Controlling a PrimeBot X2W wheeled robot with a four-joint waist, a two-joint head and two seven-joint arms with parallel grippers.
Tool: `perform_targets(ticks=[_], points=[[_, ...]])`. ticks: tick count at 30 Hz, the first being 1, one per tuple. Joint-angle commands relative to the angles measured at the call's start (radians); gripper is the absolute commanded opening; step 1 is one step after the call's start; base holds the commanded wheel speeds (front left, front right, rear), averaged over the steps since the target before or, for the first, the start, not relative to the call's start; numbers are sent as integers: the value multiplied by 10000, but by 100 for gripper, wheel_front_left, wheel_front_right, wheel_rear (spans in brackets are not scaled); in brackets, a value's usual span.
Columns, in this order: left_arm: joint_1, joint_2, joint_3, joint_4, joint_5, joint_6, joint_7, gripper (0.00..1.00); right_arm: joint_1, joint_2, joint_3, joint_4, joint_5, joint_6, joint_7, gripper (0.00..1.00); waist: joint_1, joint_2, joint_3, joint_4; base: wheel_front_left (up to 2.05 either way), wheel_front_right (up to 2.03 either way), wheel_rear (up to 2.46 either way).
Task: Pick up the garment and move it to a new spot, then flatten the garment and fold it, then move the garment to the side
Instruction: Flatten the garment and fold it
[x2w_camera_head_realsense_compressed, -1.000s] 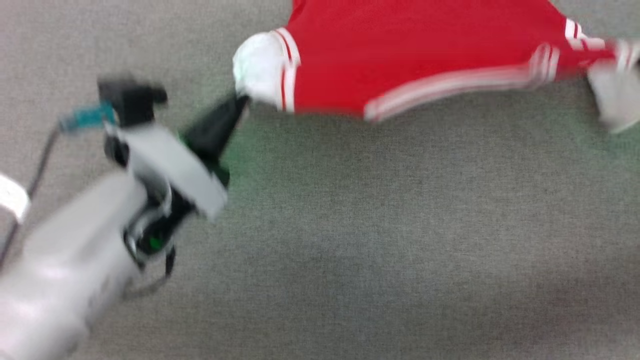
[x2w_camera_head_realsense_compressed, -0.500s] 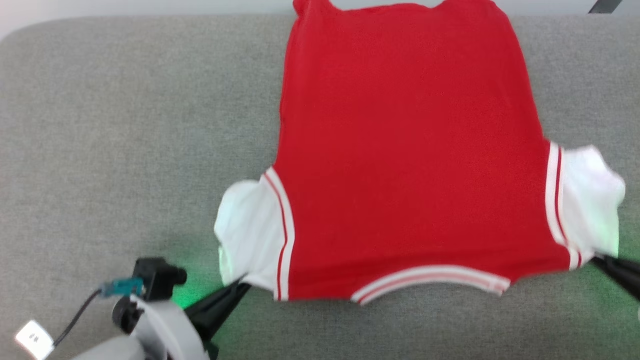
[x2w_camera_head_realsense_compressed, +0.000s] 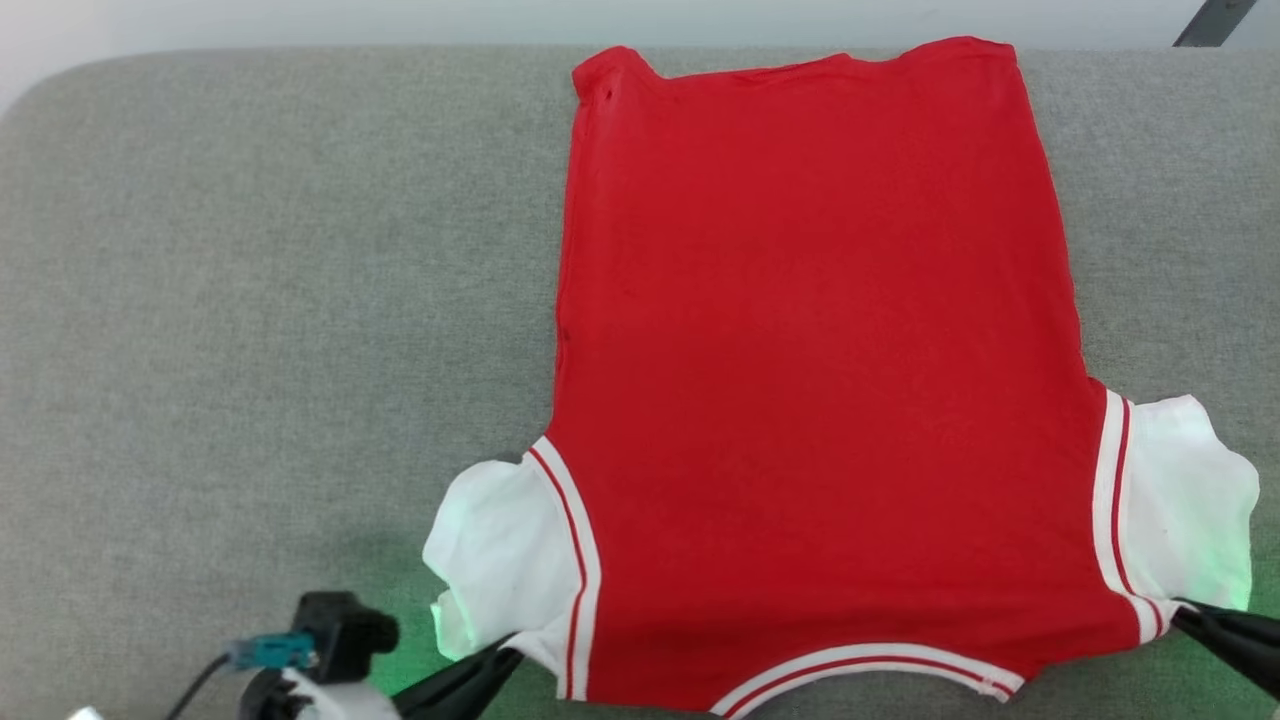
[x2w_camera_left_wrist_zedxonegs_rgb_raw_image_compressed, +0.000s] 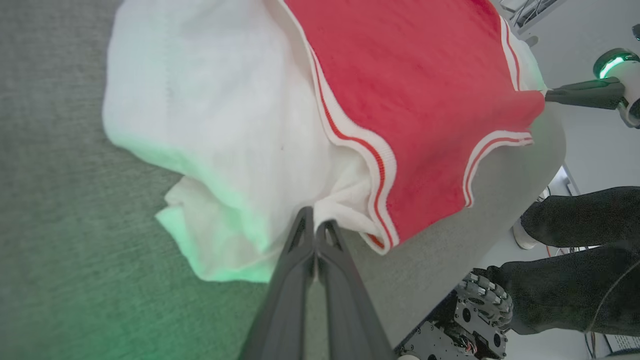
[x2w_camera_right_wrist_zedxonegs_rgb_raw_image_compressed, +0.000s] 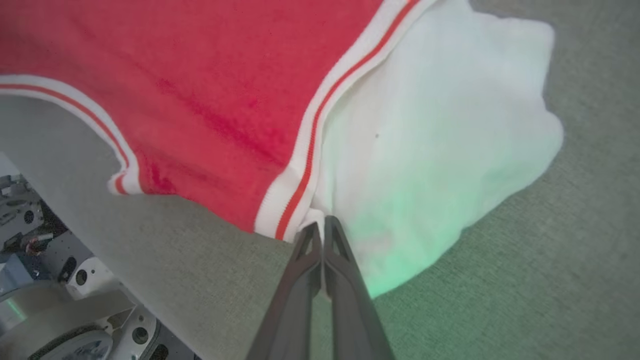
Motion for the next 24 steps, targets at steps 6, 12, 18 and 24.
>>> perform_targets(ticks=[6, 12, 18, 24], points=[[-482, -1256, -34, 1144, 504, 82, -85, 0, 552, 1281, -830, 365, -1747, -18, 1412, 0, 0, -1, 47, 55, 0, 0, 0], [-373, -2006, -14, 2336, 602, -101, -126, 0, 1158, 2280, -1443, 748, -2549, -18, 2042, 0, 0, -1, 188, 60, 0, 0, 0], [-246, -2345, 290, 2882, 672, -271, -184, 0, 1417, 2772, -2166, 692, -2901, -18, 1956, 19, 0, -1, 237, 18, 0, 0, 0], [117, -2584, 970, 3013, 879, -371, -206, 0, 2009, 2321, -3654, -238, -2790, -18, 2282, 100, 0, -1, 99, -44, 0, 0, 0]])
